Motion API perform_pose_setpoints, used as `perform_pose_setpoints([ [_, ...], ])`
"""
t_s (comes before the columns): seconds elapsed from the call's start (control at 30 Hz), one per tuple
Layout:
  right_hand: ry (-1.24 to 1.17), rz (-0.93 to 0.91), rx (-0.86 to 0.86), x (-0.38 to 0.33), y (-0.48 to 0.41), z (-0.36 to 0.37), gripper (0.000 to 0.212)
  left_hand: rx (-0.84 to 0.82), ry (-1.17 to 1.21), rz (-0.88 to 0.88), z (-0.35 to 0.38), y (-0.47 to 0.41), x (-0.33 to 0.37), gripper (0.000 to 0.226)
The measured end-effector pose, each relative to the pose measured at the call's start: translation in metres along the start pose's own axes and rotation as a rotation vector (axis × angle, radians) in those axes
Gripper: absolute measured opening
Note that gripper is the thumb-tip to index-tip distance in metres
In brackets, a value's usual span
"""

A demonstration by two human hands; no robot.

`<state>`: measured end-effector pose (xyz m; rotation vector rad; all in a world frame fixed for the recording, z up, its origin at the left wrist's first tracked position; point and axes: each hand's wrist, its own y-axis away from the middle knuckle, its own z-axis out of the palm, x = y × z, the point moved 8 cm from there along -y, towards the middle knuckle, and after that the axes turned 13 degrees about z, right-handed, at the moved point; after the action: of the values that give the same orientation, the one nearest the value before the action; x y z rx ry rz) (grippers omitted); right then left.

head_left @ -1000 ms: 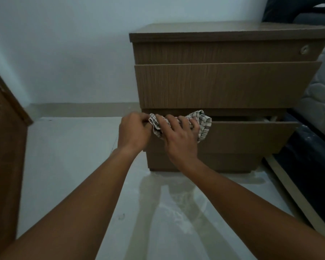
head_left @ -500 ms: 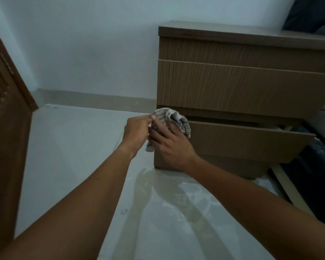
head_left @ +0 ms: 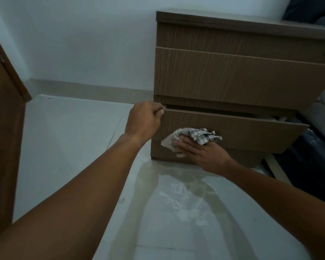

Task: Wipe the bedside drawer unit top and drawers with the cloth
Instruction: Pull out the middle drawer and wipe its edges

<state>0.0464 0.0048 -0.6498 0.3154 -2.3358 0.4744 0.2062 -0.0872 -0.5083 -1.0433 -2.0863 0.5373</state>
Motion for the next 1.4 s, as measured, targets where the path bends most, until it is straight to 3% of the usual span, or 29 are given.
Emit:
perform_pose_setpoints([
  [0.23, -0.168, 0.354, 0.201, 0.023, -0.022, -0.043, 0.082, -0.015, -0.132, 0.216, 0.016, -0.009, 0.037, 0.024],
  [0.47, -0.375, 1.088, 0.229, 0.070, 0.061, -0.009, 0.058, -0.001, -0.172, 0.276, 0.037, -0.009, 0.060, 0.023],
  [0.6, -0.595, 1.459, 0.274, 0.104, 0.086, 0.003, 0.056, -0.007, -0.142, 0.322, 0.054, -0.011, 0.082, 0.024],
  [0.7, -0.775, 1.823, 0.424, 0.133, 0.115, 0.009, 0.056, 0.003, -0.148, 0.340, 0.062, -0.013, 0.092, 0.024],
  [0.8, -0.885, 2.026, 0.577, 0.154, 0.137, 0.020, 0.055, 0.010, -0.139, 0.331, 0.062, -0.014, 0.092, 0.025],
  [0.97, -1.292, 2.433, 0.619, 0.126, 0.150, 0.054, 0.068, 0.019, -0.140, 0.306, 0.063, -0.015, 0.093, 0.023],
  [1.1, -1.464, 2.512, 0.616, 0.093, 0.141, 0.041, 0.050, 0.027, -0.139, 0.281, 0.064, -0.015, 0.090, 0.023],
  [1.2, -1.754, 2.534, 0.455, 0.063, 0.109, 0.038, 0.040, 0.042, -0.131, 0.278, 0.063, -0.015, 0.090, 0.023],
  [1.3, -1.875, 2.412, 0.245, 0.037, 0.078, 0.026, 0.038, 0.044, -0.138, 0.259, 0.064, -0.018, 0.089, 0.022],
  [1.4, -1.943, 2.255, 0.139, 0.025, 0.069, 0.022, 0.033, 0.040, -0.190, 0.205, 0.065, -0.026, 0.087, 0.023],
])
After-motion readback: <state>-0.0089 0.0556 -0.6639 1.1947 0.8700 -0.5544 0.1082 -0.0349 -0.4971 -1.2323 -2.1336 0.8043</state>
